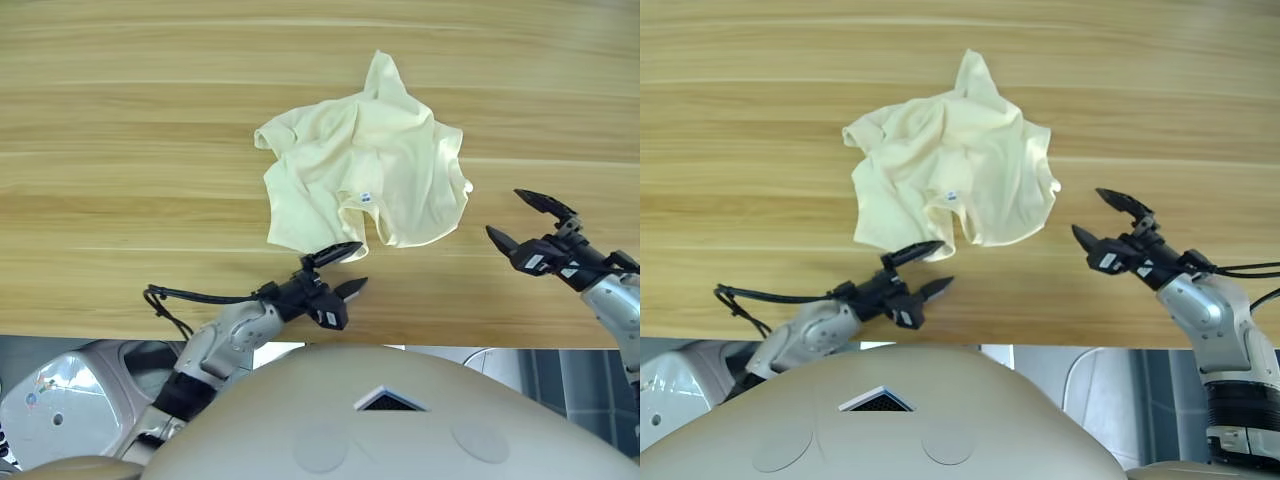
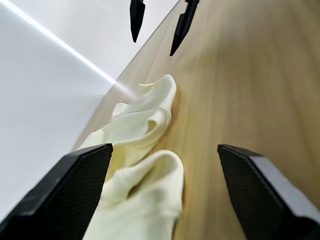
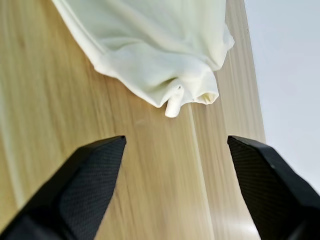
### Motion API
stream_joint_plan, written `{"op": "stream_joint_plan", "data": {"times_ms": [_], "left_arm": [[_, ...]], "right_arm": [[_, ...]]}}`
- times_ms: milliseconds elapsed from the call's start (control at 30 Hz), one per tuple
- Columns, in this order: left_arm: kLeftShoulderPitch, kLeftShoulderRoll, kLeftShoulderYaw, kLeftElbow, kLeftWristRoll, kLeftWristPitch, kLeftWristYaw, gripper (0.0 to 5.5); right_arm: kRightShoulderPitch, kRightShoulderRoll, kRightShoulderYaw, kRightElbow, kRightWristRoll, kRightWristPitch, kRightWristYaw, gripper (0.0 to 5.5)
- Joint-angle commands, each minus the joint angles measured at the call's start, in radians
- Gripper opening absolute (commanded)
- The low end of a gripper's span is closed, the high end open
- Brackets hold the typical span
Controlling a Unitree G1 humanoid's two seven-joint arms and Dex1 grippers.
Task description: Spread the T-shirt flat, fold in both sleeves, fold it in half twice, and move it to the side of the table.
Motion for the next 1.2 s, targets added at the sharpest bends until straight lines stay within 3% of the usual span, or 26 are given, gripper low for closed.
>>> {"op": "stream_joint_plan", "data": {"times_ms": [33, 267, 533, 1200], "left_arm": [[0.02, 0.157, 0.033, -0.108, -0.233, -0.064, -0.085, 3.93], [-0.09, 0.29, 0.151, -0.069, -0.084, -0.04, -0.111, 3.93], [-0.13, 0.291, 0.092, 0.005, 0.114, -0.053, -0.07, 3.93], [-0.278, 0.267, 0.032, 0.158, 0.31, 0.045, 0.102, 3.93]], "right_arm": [[-0.038, 0.011, 0.035, 0.001, -0.015, 0.015, 0.003, 3.77], [-0.058, 0.019, 0.075, 0.002, -0.021, 0.009, -0.007, 3.77], [-0.019, 0.017, 0.069, -0.036, -0.022, 0.011, -0.01, 3.77], [0.037, 0.053, 0.078, -0.135, -0.051, 0.029, -0.026, 3.77]]}}
